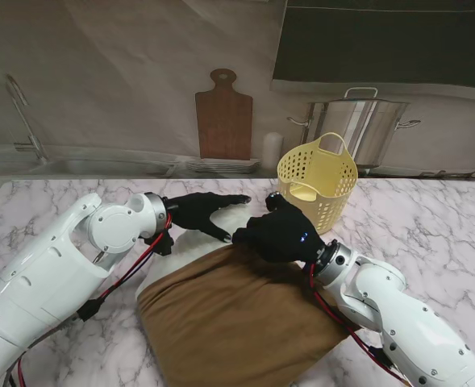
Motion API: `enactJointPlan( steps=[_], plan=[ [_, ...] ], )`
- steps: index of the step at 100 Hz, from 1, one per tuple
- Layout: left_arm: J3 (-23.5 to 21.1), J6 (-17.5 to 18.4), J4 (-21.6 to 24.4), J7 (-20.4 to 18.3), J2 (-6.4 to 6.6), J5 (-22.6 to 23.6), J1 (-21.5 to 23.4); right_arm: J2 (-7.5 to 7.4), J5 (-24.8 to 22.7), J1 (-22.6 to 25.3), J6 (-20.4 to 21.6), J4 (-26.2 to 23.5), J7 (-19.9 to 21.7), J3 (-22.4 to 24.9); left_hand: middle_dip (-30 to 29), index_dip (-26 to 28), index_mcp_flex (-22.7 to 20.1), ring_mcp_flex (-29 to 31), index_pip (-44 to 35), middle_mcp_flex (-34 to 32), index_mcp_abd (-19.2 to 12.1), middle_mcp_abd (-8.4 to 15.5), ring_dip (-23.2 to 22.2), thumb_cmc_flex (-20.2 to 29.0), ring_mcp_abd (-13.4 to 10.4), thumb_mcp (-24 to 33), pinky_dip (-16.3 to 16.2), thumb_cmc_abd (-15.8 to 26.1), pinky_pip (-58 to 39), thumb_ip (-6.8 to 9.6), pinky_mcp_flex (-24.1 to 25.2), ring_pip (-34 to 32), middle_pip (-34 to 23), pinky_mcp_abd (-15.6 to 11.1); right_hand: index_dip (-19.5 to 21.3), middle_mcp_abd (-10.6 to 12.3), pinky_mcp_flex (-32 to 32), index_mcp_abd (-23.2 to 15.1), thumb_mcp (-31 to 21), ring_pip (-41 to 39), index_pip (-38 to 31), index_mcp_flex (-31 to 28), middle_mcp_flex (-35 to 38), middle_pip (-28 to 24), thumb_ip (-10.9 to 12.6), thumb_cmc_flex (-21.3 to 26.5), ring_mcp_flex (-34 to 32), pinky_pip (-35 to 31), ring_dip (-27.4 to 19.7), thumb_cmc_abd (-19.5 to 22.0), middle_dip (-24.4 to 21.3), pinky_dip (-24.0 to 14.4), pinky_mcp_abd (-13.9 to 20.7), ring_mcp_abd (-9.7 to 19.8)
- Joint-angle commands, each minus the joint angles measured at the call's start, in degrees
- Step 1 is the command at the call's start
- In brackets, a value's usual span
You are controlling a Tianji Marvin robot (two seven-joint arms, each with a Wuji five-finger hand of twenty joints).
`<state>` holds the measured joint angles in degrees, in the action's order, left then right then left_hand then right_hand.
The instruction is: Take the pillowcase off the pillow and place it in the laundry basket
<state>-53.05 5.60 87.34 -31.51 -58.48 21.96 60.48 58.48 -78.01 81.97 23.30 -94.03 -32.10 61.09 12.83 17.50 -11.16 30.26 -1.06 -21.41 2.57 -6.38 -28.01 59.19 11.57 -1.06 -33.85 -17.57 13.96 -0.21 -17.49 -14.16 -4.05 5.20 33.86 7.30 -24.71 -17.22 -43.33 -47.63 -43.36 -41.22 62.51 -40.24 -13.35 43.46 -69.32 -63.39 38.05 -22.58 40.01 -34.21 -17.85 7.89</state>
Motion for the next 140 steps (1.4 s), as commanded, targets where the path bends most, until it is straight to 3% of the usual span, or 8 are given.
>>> enactJointPlan(
  steps=[1,14,21,41,81,96,117,140],
  plan=[
    [0.6,0.3,-0.8,-0.7,-0.45,-1.0,0.1,0.14,-0.1,-0.4,-0.3,-0.1,-0.4,-0.2,4.5,2.4,-3.9,3.1,-2.2,-6.3,-4.0,2.4,-5.7,5.5,-0.5,1.3,-2.5,0.9,-63.6,2.0,-0.2,-4.6,-4.1,-1.7,3.8,1.4,1.4,-8.4,-0.8,0.4,-9.5,-4.0,-1.6,0.5,2.4,3.3,0.4,0.9,0.5,4.0,-0.1,0.1,-1.0,1.9],
    [1.3,0.7,-1.4,0.5,-0.81,-1.9,0.2,0.2,0.0,-0.7,-0.6,0.2,-0.5,-0.5,26.2,22.6,-27.7,4.5,-23.1,-16.9,-4.1,-1.7,-28.3,9.7,-1.7,1.7,-9.2,-1.9,-68.8,1.27,0.7,-14.7,-16.6,-0.6,3.8,1.5,1.7,-8.5,-0.8,0.4,-9.5,-3.8,-1.8,0.5,2.4,3.4,0.5,1.1,0.5,4.0,-0.2,0.2,-1.0,1.9],
    [1.6,1.1,-1.7,2.3,-1.18,-1.5,0.5,0.21,0.0,-0.9,-0.8,0.4,-0.6,-0.5,45.9,29.3,-31.6,3.4,-34.1,-16.6,-3.3,-2.4,-33.5,10.2,-1.1,1.5,-11.6,-1.5,-70.8,0.92,2.0,-16.6,-19.6,0.3,3.8,1.5,1.7,-8.5,-0.7,0.4,-9.6,-3.8,-1.7,0.5,2.4,3.4,0.5,1.1,0.5,4.0,-0.2,0.2,-1.1,2.0],
    [0.9,1.6,-1.5,8.6,-2.07,4.0,1.9,0.12,-0.2,-0.9,-1.5,1.0,-0.2,0.1,38.7,39.2,-22.0,12.7,-39.8,-24.5,1.1,-3.8,-19.1,13.9,2.1,2.2,-9.8,4.5,-75.4,0.85,-7.5,-10.8,-12.8,1.2,3.7,1.6,2.0,-8.5,-0.6,0.5,-9.6,-3.7,-1.9,0.5,2.4,3.4,0.6,1.3,0.5,4.1,-0.2,0.4,-1.1,2.1],
    [-4.1,1.2,1.0,22.6,-4.19,12.6,6.1,0.34,-0.3,-1.0,-5.5,0.6,2.4,2.5,39.5,31.9,-16.5,23.6,-52.9,-32.8,4.7,-4.6,-22.2,12.9,1.0,6.3,-5.3,3.6,-86.4,2.95,-20.1,-21.6,-21.7,0.6,-5.6,0.3,4.9,-4.5,4.5,6.0,-10.0,4.7,-6.9,4.2,3.6,-1.1,6.1,3.4,-0.9,3.0,-2.0,1.4,-1.9,1.0],
    [-5.3,1.0,1.1,22.1,-4.01,12.4,7.0,0.38,2.3,2.7,-4.4,-2.2,14.6,4.7,39.8,31.4,-16.1,23.4,-53.5,-32.5,4.9,-4.6,-22.3,12.9,1.1,6.5,-5.2,3.8,-86.2,3.0,-19.8,-21.6,-21.8,0.7,-4.7,-5.1,7.3,8.2,12.2,23.1,14.0,11.9,-19.6,10.9,9.6,-19.9,16.9,6.1,-8.2,8.3,-12.2,1.8,-3.9,-5.8],
    [-5.9,1.6,-0.9,20.9,-3.54,12.5,8.3,0.9,7.6,7.4,-9.4,-4.0,24.7,6.8,40.0,30.9,-15.9,23.3,-53.9,-32.4,4.9,-4.7,-22.5,12.8,1.0,6.5,-5.3,3.7,-86.2,3.04,-19.6,-21.6,-21.9,0.6,-9.7,-15.4,11.1,19.9,21.5,36.8,29.4,20.1,-32.7,22.8,10.3,-23.5,28.0,10.9,-17.4,12.2,-24.3,4.5,-6.2,-15.5],
    [-8.1,2.9,-2.7,19.3,-2.68,13.7,11.5,1.01,6.9,13.2,-10.1,-6.9,23.5,10.2,39.8,30.2,-15.8,22.8,-54.1,-32.2,5.0,-4.5,-22.4,12.9,1.3,6.4,-5.2,3.8,-85.9,2.9,-19.3,-21.0,-21.6,0.7,-7.9,-14.4,14.3,9.8,21.8,39.0,27.0,16.6,-38.6,22.1,10.3,-23.6,34.2,13.0,-19.6,11.6,-26.4,5.3,-5.2,-15.0]
  ],
)
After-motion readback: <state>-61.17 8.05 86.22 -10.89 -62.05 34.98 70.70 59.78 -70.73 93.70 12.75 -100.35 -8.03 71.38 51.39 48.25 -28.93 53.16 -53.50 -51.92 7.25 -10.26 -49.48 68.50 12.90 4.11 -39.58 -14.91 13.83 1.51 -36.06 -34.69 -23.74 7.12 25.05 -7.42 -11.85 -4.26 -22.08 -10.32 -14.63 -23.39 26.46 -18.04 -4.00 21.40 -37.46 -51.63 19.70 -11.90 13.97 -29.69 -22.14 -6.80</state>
